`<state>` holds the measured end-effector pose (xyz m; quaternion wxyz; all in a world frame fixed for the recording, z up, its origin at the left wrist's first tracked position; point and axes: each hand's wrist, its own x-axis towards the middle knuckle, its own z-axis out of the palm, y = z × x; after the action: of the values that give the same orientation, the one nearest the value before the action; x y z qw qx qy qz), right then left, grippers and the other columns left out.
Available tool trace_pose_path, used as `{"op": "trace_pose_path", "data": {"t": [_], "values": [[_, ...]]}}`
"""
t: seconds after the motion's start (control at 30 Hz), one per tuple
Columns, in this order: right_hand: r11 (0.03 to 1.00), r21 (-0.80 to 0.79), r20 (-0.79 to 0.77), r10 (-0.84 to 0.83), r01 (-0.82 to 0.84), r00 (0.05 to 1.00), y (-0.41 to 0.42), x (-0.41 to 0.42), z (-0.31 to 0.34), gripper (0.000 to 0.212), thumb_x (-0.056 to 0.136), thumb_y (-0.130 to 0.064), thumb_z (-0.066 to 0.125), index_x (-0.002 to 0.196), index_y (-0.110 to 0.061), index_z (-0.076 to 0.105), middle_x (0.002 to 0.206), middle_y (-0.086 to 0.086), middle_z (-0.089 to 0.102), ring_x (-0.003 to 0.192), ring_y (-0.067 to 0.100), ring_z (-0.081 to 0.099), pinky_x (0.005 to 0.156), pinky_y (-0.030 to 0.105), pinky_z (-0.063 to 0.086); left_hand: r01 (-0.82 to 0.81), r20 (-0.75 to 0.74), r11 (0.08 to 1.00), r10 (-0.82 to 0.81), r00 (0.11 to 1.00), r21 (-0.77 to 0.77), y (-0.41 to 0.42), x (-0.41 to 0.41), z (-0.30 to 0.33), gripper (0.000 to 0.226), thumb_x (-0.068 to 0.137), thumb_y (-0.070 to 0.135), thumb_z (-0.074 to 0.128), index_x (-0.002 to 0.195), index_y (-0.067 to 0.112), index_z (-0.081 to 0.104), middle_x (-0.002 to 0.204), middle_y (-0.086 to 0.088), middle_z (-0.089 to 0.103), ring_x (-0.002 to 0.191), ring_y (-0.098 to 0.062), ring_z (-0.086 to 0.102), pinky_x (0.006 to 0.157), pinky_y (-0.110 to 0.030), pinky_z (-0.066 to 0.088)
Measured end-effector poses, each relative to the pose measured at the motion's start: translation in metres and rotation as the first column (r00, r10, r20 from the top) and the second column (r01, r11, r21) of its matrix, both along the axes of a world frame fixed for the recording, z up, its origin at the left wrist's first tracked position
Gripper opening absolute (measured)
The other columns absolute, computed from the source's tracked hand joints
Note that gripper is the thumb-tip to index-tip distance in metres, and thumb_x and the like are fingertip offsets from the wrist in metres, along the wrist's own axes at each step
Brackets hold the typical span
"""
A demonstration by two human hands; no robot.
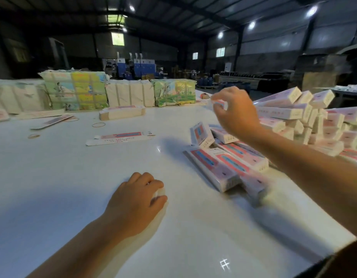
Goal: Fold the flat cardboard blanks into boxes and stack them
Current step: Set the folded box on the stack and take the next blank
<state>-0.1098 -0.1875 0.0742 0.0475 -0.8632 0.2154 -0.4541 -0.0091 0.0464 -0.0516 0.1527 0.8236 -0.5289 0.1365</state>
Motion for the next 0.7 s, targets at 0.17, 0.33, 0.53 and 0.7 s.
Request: {"op": "trace_pose_path", "data": {"t": [0.17,0.33,0.53,0.7], "values": [[0.943,0.113,-0.375,0.333,-0.314,0.865,0.098,0.025,-0.090,0.030,0.089,-0.013,0.049,0.113,-0.017,0.067,0.119,0.004,0.060,0.112,0.024,0.050,0.087,0.033,0.043,0.048,-0.021,0.998,-0.049,0.999,-0.037,0.004,-0.003,0.002,0.063,0.080,0.054,0.019,0.110,0.023,0.064,0.109,0.004,0.059,0.103,-0.016,0.048,0.081,-0.025,0.037],[0.936,0.201,-0.484,0.352,-0.290,0.801,0.100,0.029,-0.120,0.028,0.088,-0.012,0.048,0.109,-0.017,0.066,0.115,0.003,0.059,0.107,0.021,0.050,0.085,0.029,0.041,0.014,-0.018,1.000,-0.014,1.000,-0.018,0.000,-0.001,-0.001,0.030,0.093,0.037,0.045,0.112,0.021,0.061,0.111,0.001,0.056,0.105,-0.016,0.043,0.083,-0.029,0.038],[0.906,0.169,-0.420,0.422,-0.388,0.803,0.092,0.035,-0.126,0.018,0.088,-0.009,0.057,0.093,-0.016,0.072,0.101,0.005,0.065,0.094,0.026,0.058,0.081,0.038,0.047,-0.130,-0.180,0.991,0.134,0.974,0.034,0.016,0.013,0.018,0.030,0.094,0.037,0.045,0.117,0.025,0.060,0.117,-0.001,0.057,0.110,-0.020,0.049,0.082,-0.031,0.036],[0.913,0.070,-0.391,0.395,-0.401,0.831,0.070,0.043,-0.140,0.019,0.081,-0.006,0.067,0.077,-0.024,0.071,0.084,0.006,0.067,0.078,0.033,0.066,0.073,0.037,0.050,-0.519,-0.165,0.850,0.526,0.834,0.086,0.096,0.094,0.072,0.028,0.087,0.035,0.049,0.111,0.024,0.060,0.115,0.003,0.058,0.100,-0.019,0.053,0.073,-0.027,0.034]]}}
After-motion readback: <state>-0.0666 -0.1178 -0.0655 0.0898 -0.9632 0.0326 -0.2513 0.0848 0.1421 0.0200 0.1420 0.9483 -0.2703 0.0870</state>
